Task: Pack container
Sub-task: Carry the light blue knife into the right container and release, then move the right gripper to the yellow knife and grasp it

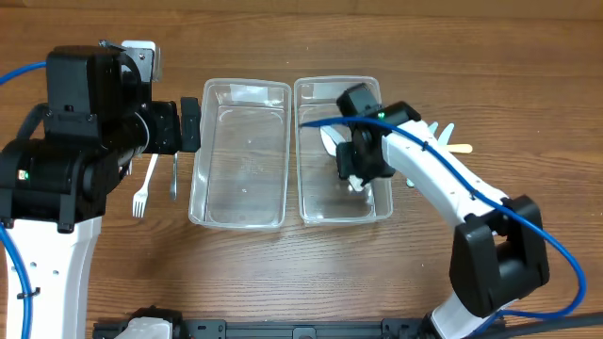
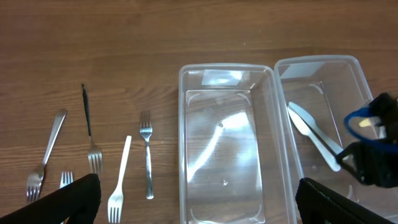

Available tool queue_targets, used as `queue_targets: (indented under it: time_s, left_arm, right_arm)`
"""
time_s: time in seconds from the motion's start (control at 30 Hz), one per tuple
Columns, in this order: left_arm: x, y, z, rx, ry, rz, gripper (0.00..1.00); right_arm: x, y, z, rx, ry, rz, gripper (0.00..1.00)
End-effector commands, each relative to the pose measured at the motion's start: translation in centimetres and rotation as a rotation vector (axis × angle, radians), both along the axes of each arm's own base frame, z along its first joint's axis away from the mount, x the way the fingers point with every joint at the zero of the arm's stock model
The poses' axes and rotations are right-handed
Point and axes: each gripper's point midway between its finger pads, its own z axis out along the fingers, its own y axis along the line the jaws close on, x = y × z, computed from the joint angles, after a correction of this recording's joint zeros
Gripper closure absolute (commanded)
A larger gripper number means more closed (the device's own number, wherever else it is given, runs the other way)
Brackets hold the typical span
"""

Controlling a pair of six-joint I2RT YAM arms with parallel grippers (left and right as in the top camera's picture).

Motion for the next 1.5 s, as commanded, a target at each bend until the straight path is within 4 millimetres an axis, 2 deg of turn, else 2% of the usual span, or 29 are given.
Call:
queue_targets:
  time_s: [0.0, 0.03, 0.07, 0.1, 0.17, 0.2, 0.23, 0.3, 0.37, 0.4, 0.5, 0.57, 0.6, 0.73, 0.87, 0.97, 1.07, 1.47]
  left_arm:
    - [0.2, 0.0, 0.2, 0.0, -0.007, -0.009, 0.0]
    - [0.2, 0.0, 0.2, -0.001, -0.007, -0.009, 0.0]
    - [0.2, 0.0, 0.2, -0.001, -0.007, -0.009, 0.0]
    - [0.2, 0.0, 0.2, -0.001, -0.007, -0.009, 0.0]
    - [0.1, 0.0, 0.2, -0.001, -0.006, -0.009, 0.0]
    - [0.1, 0.0, 0.2, -0.001, -0.005, -0.009, 0.0]
    - [0.1, 0.0, 0.2, -0.001, -0.004, -0.009, 0.0]
    - [0.1, 0.0, 0.1, -0.001, -0.004, -0.009, 0.0]
    - [0.1, 0.0, 0.1, 0.0, -0.003, -0.009, 0.0]
    - [0.1, 0.0, 0.1, 0.0, -0.002, -0.009, 0.0]
    - [0.0, 0.0, 0.1, 0.0, 0.0, -0.009, 0.0]
    - [0.0, 0.0, 0.1, 0.0, 0.0, -0.009, 0.0]
    - [0.0, 0.0, 0.1, 0.0, 0.0, -0.009, 0.0]
    - [0.0, 0.0, 0.1, 0.0, 0.0, -0.009, 0.0]
    - [0.0, 0.0, 0.1, 0.0, 0.0, -0.009, 0.0]
    - [0.1, 0.0, 0.1, 0.0, -0.001, -0.009, 0.0]
    - [0.1, 0.0, 0.1, 0.0, -0.001, -0.009, 0.0]
    - [0.1, 0.0, 0.1, 0.0, -0.002, -0.009, 0.0]
  right_arm:
    - [4.3, 0.2, 11.1, 0.075, -0.313, -0.111, 0.4]
    - [4.9, 0.0, 13.7, 0.095, -0.373, -0.13, 0.4]
    - [5.5, -0.8, 15.9, 0.104, -0.425, -0.184, 0.34]
    - [6.0, -2.3, 17.9, 0.108, -0.461, -0.27, 0.31]
    - [6.6, -6.2, 20.1, 0.139, -0.476, -0.48, 0.3]
    - [6.6, -8.3, 20.3, 0.147, -0.469, -0.593, 0.28]
    - [6.5, -11.4, 20.1, 0.173, -0.445, -0.749, 0.22]
    - [7.2, -14.6, 19.9, 0.261, -0.419, -0.856, 0.0]
    - [8.0, -17.0, 20.6, 0.386, -0.417, -0.918, 0.0]
    - [7.7, -17.9, 20.6, 0.431, -0.395, -0.945, 0.0]
    - [7.3, -21.5, 20.2, 0.44, -0.402, -1.035, 0.0]
    - [5.9, -24.9, 18.5, 0.368, -0.367, -1.261, 0.0]
    - [4.3, -26.2, 16.3, 0.298, -0.28, -1.416, 0.0]
    - [4.7, -26.3, 9.3, 0.219, -0.042, -1.458, 0.0]
    - [5.8, -26.3, 4.2, 0.186, 0.081, -1.466, 0.0]
    - [6.7, -26.2, 2.0, 0.196, 0.118, -1.466, 0.0]
    - [7.3, -26.2, 0.7, 0.196, 0.126, -1.463, 0.0]
    - [6.7, -25.0, -4.6, 0.128, 0.268, -1.453, 0.0]
